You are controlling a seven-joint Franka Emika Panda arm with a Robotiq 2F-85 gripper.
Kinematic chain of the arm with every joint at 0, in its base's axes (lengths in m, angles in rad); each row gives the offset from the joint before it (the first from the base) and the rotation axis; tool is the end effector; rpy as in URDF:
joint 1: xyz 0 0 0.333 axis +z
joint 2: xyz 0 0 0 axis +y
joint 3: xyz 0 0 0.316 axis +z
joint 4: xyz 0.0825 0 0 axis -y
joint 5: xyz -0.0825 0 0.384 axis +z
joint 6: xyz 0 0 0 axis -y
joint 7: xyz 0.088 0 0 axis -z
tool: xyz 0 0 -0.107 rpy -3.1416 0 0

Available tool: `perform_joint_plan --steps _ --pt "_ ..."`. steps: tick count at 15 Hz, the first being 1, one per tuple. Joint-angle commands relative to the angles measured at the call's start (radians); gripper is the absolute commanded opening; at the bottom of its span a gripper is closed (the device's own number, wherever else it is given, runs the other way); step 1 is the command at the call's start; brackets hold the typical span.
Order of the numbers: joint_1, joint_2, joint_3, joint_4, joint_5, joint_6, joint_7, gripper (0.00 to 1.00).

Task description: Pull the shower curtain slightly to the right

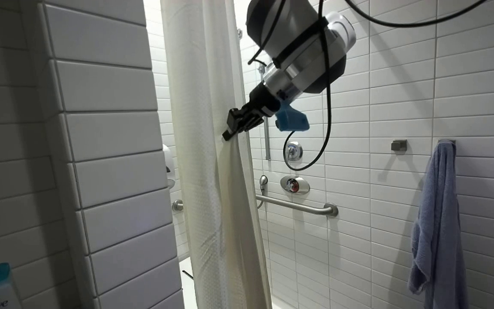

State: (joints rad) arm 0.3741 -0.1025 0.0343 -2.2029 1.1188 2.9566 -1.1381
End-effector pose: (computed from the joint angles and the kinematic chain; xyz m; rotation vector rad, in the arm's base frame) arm 0.5214 0.1606 0.4970 -2.4452 -0.6541 -1.2523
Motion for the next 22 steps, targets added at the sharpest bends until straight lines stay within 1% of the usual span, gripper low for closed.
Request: perform_joint_plan --steps 1,5,10,13,14,15,16,17,18,19,20,22 --pt "0.01 0.02 0.019 0.016 0.03 0.096 0.069 0.01" --pt "0.016 0.04 0.038 0.024 0.057 0.21 0.156 0.01" --pt "0.03 0.077 0.067 0.052 0.13 0.37 0.267 0.01" --pt "0.037 0.104 0.08 0.07 0.151 0.461 0.345 0.01" --pt "-0.025 0.104 0.136 0.037 0.007 0.486 0.516 0.01" --pt "0.032 0.122 0.096 0.074 0.124 0.511 0.43 0.01" --pt "0.028 0.13 0.105 0.073 0.11 0.536 0.478 0.01" --pt "0.032 0.138 0.105 0.077 0.115 0.557 0.489 0.01" --pt "0.012 0.124 0.075 0.091 0.116 0.504 0.475 0.01" --pt "0.013 0.129 0.069 0.096 0.114 0.506 0.487 0.01" --pt "-0.043 0.035 0.027 0.022 0.079 0.453 0.515 0.01" --pt "-0.076 0.018 -0.016 0.024 0.063 0.422 0.526 0.01"
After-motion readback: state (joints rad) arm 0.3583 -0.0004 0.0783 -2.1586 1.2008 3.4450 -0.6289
